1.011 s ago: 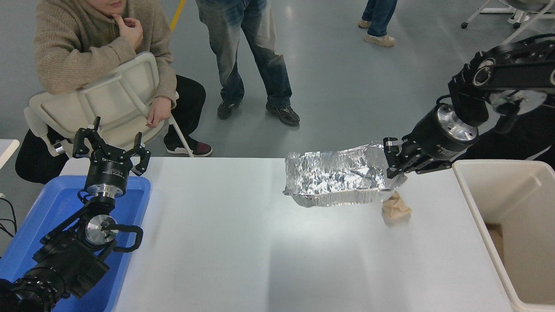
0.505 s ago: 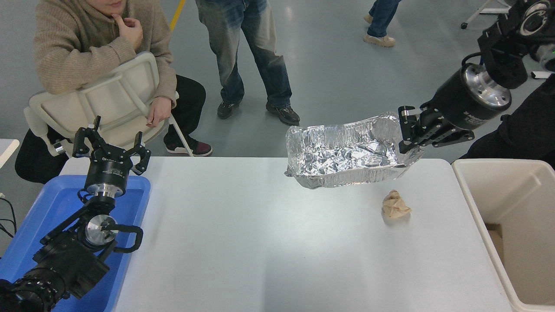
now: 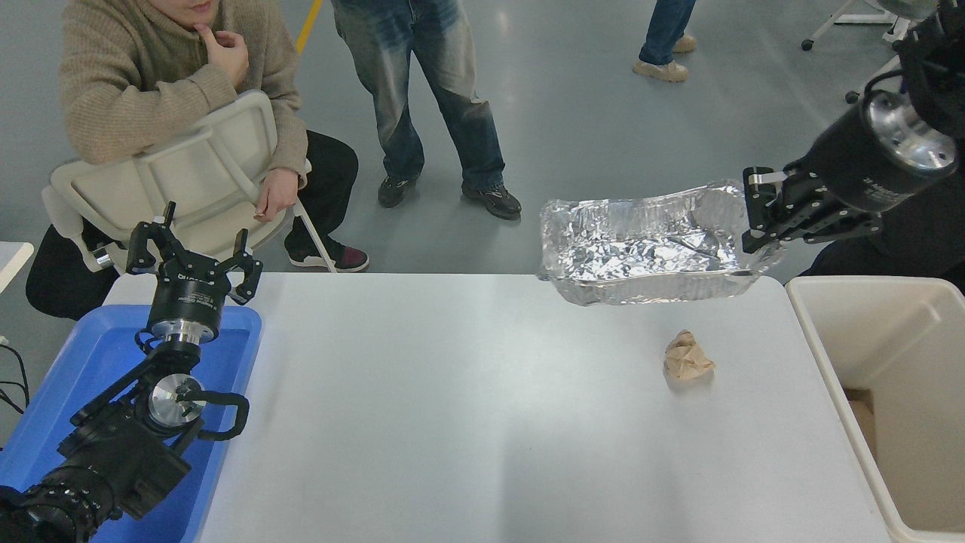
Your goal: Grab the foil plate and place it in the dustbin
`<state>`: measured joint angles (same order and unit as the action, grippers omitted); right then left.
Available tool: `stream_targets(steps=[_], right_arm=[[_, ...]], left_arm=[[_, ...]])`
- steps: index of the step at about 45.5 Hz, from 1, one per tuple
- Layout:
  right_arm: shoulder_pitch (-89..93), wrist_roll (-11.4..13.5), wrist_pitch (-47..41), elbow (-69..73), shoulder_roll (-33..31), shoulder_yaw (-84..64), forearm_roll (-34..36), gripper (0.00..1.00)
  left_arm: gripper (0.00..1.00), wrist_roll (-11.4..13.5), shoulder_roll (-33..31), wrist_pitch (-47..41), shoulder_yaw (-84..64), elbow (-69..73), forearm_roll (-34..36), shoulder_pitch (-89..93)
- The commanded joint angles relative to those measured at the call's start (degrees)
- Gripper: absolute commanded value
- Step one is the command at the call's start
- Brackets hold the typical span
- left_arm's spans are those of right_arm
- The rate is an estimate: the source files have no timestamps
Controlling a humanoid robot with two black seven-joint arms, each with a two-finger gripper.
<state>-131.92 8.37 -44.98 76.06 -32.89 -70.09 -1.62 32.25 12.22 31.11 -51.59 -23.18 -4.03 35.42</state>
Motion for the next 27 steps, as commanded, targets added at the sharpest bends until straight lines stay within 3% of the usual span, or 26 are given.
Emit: stream_targets(steps=[1, 14, 27], right_arm=[[1.0, 0.1, 0.0, -3.4, -8.3, -8.3, -0.1, 0.0], [6.5, 0.0, 8.0, -9.7, -20.1, -12.4, -0.2, 0.0], [20.0, -0.1, 15.9, -17.7, -25.6, -9.5, -0.1, 0.0]], left_arm=[[0.99, 0.0, 0.0, 0.0, 0.0, 0.0, 0.0, 0.0], [0.99, 0.0, 0.0, 0.0, 0.0, 0.0, 0.0, 0.0], [0.99, 0.0, 0.0, 0.0, 0.0, 0.1, 0.0, 0.0]])
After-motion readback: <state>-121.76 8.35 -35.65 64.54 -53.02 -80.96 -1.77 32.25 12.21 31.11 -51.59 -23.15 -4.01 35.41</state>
